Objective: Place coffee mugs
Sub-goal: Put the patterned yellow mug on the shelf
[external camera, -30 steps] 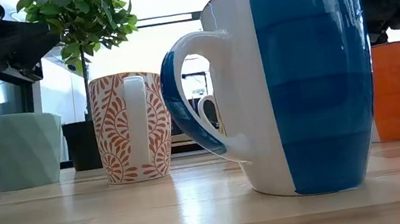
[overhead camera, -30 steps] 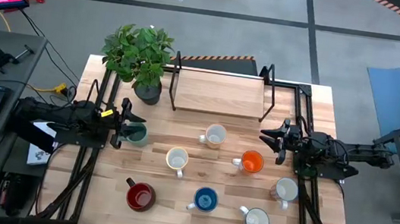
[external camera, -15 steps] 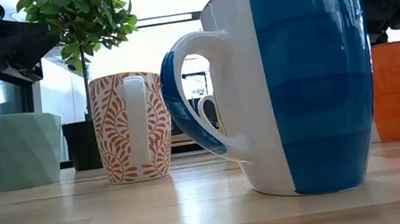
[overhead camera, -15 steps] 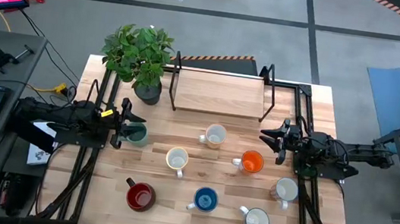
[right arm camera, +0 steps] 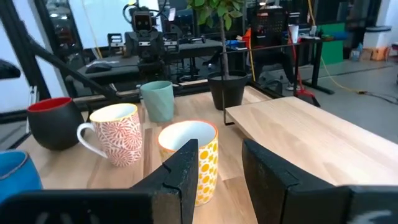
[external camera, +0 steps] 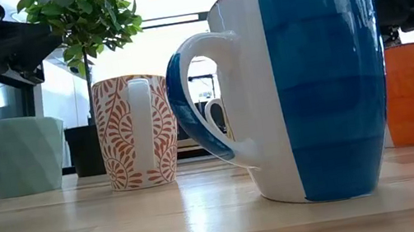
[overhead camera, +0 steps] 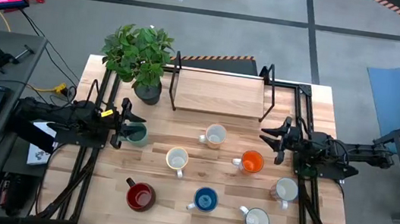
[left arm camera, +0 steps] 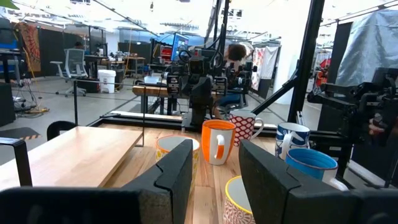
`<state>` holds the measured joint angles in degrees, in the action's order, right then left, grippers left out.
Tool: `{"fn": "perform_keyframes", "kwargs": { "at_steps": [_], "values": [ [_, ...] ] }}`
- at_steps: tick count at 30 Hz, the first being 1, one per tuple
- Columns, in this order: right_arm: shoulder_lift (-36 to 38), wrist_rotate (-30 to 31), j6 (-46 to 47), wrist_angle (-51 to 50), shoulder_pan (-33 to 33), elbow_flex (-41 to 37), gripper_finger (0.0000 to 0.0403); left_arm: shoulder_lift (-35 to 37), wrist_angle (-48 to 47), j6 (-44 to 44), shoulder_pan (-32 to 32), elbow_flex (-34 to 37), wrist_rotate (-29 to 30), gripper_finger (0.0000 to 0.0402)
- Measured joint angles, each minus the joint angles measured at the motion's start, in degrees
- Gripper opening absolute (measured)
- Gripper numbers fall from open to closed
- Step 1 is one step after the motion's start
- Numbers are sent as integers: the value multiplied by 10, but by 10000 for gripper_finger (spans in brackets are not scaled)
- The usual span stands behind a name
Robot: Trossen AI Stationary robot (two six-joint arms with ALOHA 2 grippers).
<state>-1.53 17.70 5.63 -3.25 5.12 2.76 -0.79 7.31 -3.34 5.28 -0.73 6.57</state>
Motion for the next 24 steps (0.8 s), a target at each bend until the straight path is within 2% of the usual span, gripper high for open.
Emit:
{"fn": "perform_keyframes", "kwargs": {
  "at_steps": [9, 14, 22, 24],
  "values": [
    [0, 2, 19, 0, 0, 0, 108, 0, 0, 2, 0, 0, 0, 120],
    [0, -3, 46, 0, 0, 0, 108, 0, 0, 33, 0, 0, 4, 120],
    [0, -3, 53, 0, 0, 0, 108, 0, 0, 40, 0, 0, 61, 120],
    [0, 14, 46, 1, 0, 0, 108, 0, 0, 40, 0, 0, 78, 120]
  ]
}}
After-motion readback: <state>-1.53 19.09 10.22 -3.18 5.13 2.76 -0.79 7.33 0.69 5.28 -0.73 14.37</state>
